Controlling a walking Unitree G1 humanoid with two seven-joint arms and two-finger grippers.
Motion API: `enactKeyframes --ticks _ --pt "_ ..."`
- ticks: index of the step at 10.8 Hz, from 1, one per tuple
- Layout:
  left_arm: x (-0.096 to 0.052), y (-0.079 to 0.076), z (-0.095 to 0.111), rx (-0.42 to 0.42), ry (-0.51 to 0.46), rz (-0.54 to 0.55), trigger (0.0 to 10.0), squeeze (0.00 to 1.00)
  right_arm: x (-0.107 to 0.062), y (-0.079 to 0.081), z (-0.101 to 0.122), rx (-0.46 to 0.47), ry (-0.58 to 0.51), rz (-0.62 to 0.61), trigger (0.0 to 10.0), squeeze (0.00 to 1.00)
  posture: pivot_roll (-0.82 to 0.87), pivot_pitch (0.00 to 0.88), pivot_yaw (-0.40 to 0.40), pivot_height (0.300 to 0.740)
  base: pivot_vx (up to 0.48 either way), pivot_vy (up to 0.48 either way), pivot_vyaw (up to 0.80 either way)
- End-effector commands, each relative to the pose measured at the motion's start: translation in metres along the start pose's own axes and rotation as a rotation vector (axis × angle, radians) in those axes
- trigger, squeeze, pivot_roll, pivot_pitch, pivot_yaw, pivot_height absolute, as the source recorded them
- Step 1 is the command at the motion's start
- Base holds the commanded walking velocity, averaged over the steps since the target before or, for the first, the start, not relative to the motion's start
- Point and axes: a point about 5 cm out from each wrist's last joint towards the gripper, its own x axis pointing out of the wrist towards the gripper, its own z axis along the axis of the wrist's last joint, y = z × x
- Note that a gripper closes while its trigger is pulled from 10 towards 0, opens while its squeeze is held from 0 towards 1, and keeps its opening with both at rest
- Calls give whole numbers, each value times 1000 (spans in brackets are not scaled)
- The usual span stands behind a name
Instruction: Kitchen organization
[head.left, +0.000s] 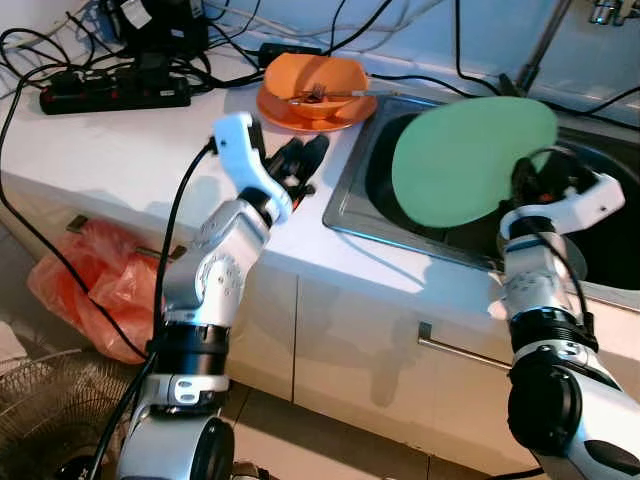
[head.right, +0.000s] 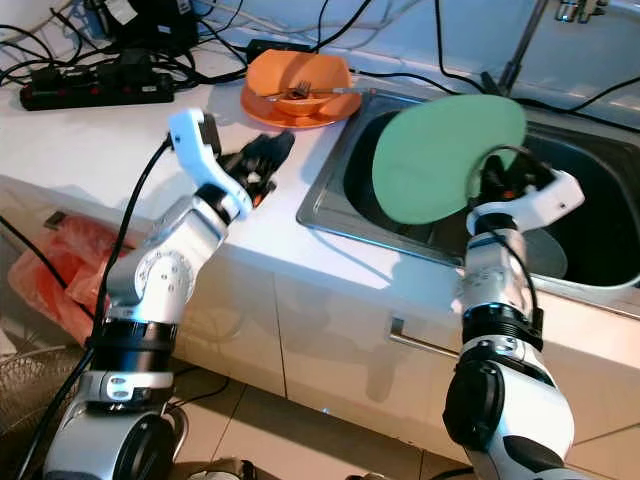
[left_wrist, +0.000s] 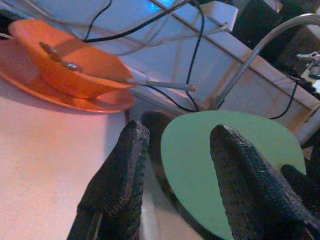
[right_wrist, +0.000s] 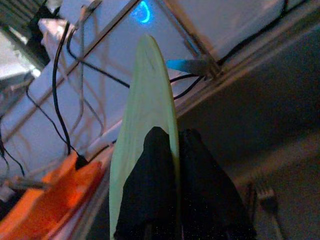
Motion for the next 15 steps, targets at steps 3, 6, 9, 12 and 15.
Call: enactKeyframes --ticks 3,6,9,12,15 --pt "-2 -6 1 54 2 -11 10000 0 1 6 3 -149 -24 34 10000 0 75 53 -45 740 0 0 0" --pt "-2 -7 -2 85 18 -14 10000 0 -1 12 -9 -225 23 75 10000 0 73 54 -46 740 0 0 0" --pt "-3 -5 -6 93 35 1 10000 0 -8 13 -29 -288 113 93 10000 0 75 50 -44 740 0 0 0" --pt "-3 -5 -8 98 42 5 10000 0 -9 14 -33 -288 131 103 10000 1000 73 45 -43 740 0 0 0" --pt "-3 -5 -8 102 44 7 10000 0 -9 17 -36 -297 142 113 10000 1000 75 43 -42 740 0 0 0"
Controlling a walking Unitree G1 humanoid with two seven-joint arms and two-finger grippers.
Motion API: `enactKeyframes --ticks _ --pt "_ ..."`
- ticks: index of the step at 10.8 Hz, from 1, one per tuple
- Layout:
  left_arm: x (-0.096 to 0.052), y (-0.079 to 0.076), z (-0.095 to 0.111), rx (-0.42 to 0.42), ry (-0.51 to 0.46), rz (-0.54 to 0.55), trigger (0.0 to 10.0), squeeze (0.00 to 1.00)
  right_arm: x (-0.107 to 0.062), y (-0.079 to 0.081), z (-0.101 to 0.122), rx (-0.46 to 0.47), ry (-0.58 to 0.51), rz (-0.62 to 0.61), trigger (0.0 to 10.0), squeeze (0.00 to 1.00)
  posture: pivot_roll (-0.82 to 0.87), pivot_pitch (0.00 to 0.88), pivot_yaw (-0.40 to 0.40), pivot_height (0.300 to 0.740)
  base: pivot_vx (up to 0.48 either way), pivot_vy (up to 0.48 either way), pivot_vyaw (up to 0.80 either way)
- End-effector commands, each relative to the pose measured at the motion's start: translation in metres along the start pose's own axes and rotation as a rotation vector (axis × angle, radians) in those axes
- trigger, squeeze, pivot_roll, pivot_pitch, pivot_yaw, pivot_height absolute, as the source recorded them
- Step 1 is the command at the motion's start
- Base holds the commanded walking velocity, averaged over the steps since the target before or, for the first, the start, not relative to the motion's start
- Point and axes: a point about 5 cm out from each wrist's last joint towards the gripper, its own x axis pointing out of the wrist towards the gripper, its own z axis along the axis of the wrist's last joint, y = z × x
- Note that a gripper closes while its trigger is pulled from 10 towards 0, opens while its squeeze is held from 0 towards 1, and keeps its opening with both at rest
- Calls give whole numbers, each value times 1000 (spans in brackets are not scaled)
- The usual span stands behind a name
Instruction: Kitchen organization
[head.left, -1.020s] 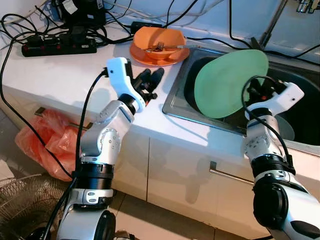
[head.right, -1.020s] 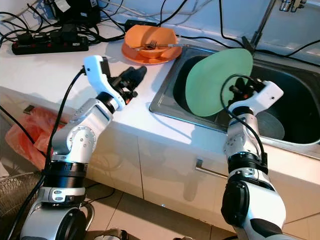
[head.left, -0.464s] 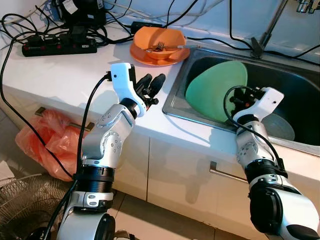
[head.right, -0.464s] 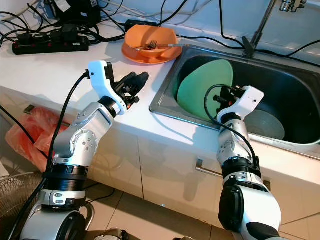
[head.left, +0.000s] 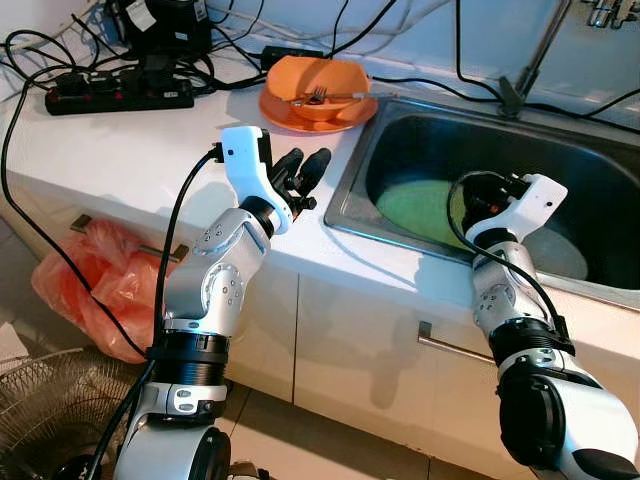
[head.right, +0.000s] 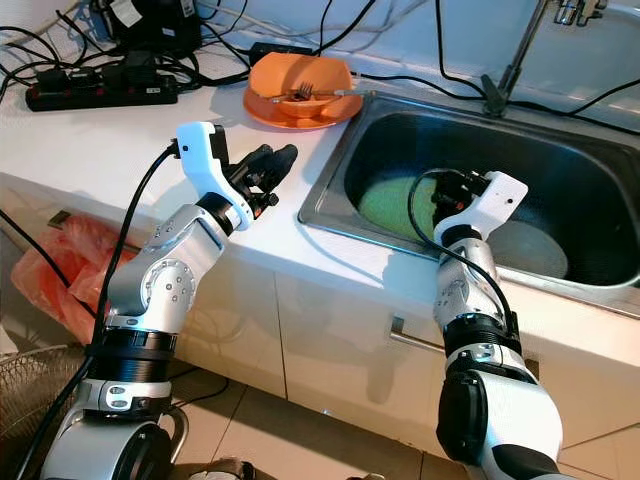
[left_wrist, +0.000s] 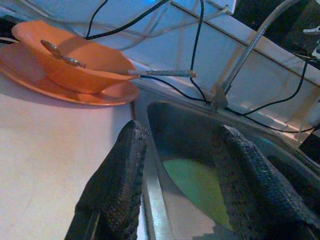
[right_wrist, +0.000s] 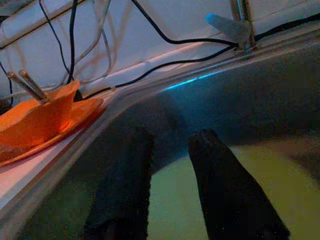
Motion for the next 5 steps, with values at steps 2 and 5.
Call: enactKeyframes --ticks 2,5 --pt "-1 -1 0 33 2 12 10000 0 3 8 2 -22 -1 40 10000 0 74 47 -42 740 0 0 0" --pt "-3 24 -6 177 6 166 10000 0 5 13 6 -36 -21 75 10000 0 74 54 -44 740 0 0 0"
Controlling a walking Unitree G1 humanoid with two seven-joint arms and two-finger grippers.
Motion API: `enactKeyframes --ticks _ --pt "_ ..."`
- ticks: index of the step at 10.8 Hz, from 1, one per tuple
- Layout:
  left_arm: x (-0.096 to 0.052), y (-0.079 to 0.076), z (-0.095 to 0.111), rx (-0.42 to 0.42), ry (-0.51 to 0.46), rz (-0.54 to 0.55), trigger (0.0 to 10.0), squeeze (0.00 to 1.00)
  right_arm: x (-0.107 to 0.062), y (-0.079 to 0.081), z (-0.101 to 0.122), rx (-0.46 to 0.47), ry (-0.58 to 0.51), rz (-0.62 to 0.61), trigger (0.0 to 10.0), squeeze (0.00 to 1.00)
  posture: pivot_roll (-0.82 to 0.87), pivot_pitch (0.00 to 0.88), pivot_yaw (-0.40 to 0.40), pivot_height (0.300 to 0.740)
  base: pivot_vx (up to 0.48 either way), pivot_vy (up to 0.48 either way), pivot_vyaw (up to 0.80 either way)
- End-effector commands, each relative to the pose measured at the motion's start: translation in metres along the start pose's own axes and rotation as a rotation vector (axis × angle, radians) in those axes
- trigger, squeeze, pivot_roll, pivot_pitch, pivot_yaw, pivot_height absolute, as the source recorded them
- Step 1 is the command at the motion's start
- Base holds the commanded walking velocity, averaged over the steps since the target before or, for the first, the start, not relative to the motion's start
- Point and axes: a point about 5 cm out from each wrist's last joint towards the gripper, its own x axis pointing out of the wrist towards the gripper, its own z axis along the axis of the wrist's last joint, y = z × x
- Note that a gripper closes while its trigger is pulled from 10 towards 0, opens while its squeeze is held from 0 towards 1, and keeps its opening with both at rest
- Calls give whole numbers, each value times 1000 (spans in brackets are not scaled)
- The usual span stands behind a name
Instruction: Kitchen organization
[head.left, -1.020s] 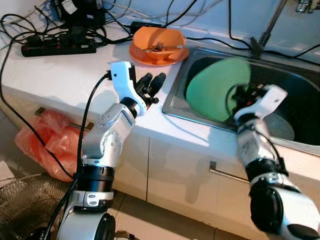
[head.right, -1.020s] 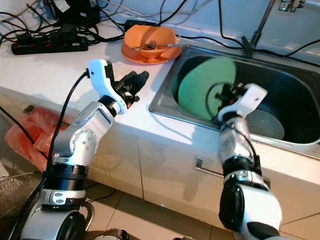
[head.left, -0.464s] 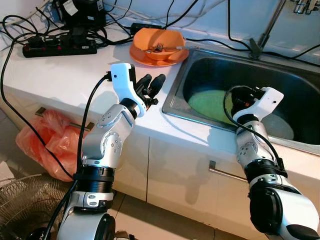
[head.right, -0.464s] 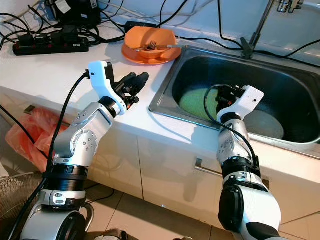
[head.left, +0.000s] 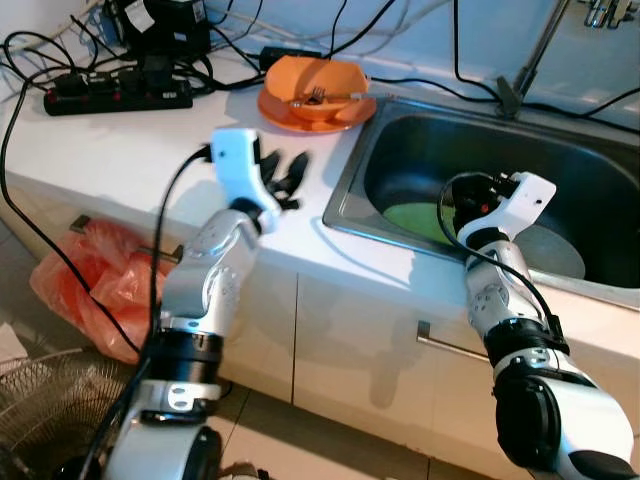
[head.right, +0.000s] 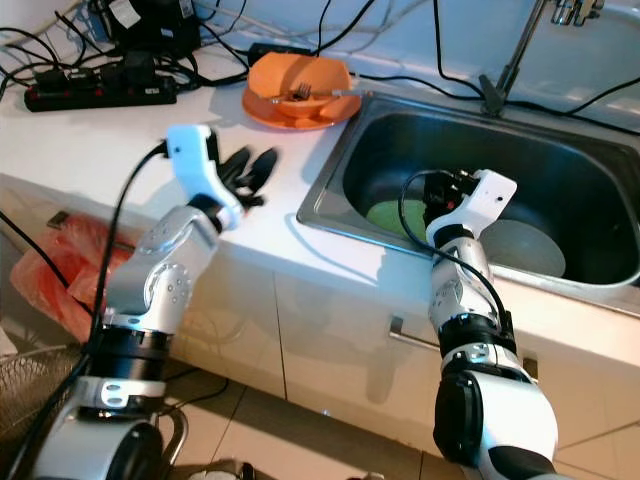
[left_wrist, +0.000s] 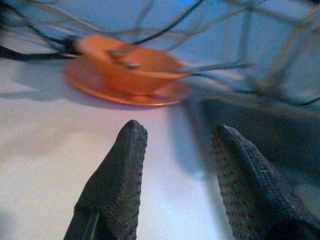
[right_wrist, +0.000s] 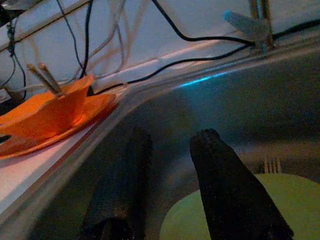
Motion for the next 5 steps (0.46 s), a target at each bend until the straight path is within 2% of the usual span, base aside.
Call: enactKeyframes --ticks 1,2,3,5 --pt "-1 6 -7 54 0 49 10000 0 5 7 11 -49 -42 44 10000 0 74 54 -44 740 0 0 0" --pt "-2 11 -7 75 -14 78 10000 0 5 9 13 -75 -51 54 10000 0 71 57 -44 740 0 0 0" --pt "-4 20 -5 172 -50 133 10000 0 6 14 20 -149 -91 87 10000 0 69 58 -43 740 0 0 0" --pt "-5 24 -6 230 -46 157 10000 0 7 19 25 -186 -122 109 10000 0 69 60 -44 740 0 0 0"
